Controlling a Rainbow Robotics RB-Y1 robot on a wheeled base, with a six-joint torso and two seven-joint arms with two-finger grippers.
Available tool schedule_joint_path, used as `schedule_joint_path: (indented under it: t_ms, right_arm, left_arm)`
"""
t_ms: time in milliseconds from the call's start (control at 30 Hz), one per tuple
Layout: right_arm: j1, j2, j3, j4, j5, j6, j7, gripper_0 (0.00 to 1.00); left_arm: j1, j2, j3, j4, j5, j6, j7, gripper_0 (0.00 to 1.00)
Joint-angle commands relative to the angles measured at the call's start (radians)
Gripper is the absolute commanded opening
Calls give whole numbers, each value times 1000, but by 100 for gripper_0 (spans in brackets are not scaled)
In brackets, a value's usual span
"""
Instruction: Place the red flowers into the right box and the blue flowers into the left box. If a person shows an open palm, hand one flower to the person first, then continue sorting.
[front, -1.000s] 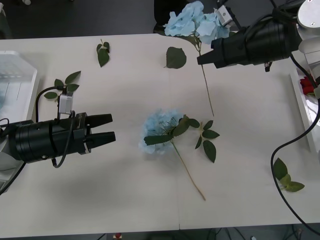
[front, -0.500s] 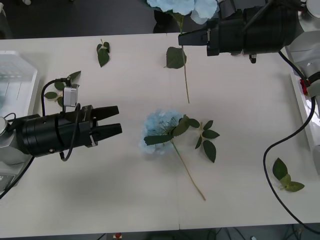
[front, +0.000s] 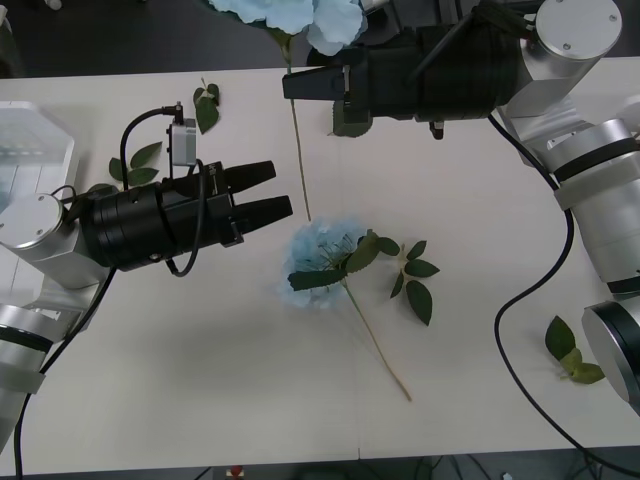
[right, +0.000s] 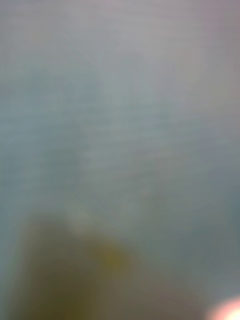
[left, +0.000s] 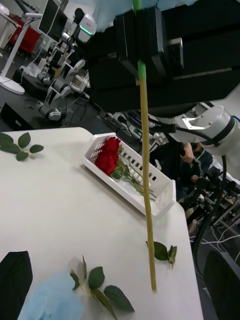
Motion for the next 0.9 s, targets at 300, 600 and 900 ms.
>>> schedule_joint_path:
  t_ms: [300, 600, 900]
  right_arm:
    - [-53, 56, 16, -43, -1, -39, 10, 0]
    - [-51, 56, 17, -43, -1, -45, 7, 0]
    - [-51, 56, 16, -43, -4, -49, 0, 0]
  left_arm:
    - [-97, -51, -72, -7, -7, -113, 32, 17]
    - [-96, -50, -82, -4, -7, -113, 32, 0]
    - [-94, -45, -82, -4, -7, -113, 32, 0]
